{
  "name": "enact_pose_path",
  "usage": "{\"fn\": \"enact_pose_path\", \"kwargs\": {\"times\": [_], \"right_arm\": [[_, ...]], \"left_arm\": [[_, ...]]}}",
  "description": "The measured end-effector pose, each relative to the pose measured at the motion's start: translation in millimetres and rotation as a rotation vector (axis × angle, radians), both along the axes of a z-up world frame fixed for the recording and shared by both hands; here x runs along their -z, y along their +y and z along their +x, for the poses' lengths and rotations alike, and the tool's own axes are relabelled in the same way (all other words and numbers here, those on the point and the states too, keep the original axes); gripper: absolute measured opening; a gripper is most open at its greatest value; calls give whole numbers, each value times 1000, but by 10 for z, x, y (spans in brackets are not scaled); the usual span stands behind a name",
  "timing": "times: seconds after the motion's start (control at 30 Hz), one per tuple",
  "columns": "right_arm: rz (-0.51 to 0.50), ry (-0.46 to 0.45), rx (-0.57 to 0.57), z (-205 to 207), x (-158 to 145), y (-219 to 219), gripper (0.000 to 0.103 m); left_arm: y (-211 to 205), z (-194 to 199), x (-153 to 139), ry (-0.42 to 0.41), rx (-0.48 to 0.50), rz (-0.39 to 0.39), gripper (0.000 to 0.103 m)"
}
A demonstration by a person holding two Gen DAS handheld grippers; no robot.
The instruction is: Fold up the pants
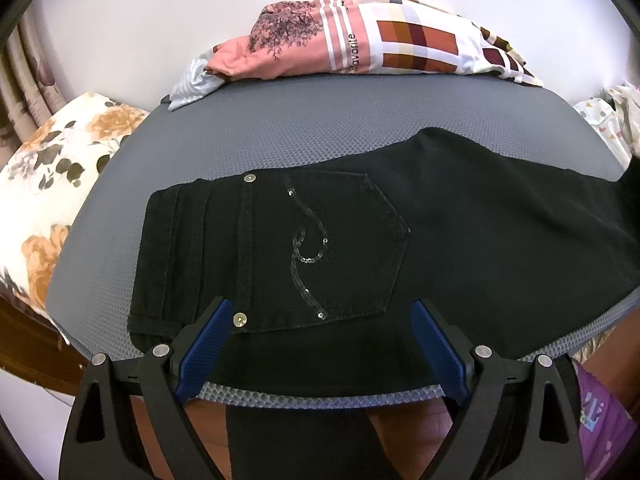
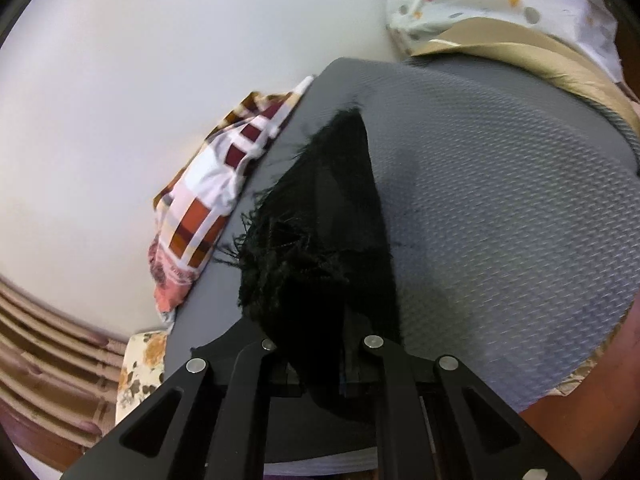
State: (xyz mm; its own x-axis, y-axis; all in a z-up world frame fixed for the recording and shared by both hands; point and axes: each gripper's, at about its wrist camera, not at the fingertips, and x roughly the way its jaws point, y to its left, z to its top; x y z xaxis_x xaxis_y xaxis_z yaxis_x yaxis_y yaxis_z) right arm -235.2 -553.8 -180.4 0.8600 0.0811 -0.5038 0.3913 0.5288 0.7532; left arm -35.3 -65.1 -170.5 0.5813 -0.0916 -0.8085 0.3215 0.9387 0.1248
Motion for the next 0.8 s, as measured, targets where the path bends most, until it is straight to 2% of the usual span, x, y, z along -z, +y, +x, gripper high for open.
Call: {"fn": "enact_pose_path", "kwargs": {"times": [0.33, 0.8], "right_arm": [[38, -37, -127, 374, -23, 441, 11], [110, -66, -379, 958, 41, 1428, 11]], "left_arm": [[-4, 11, 36, 19, -2, 2, 90], [-11, 36, 112, 51, -2, 0, 90]]}}
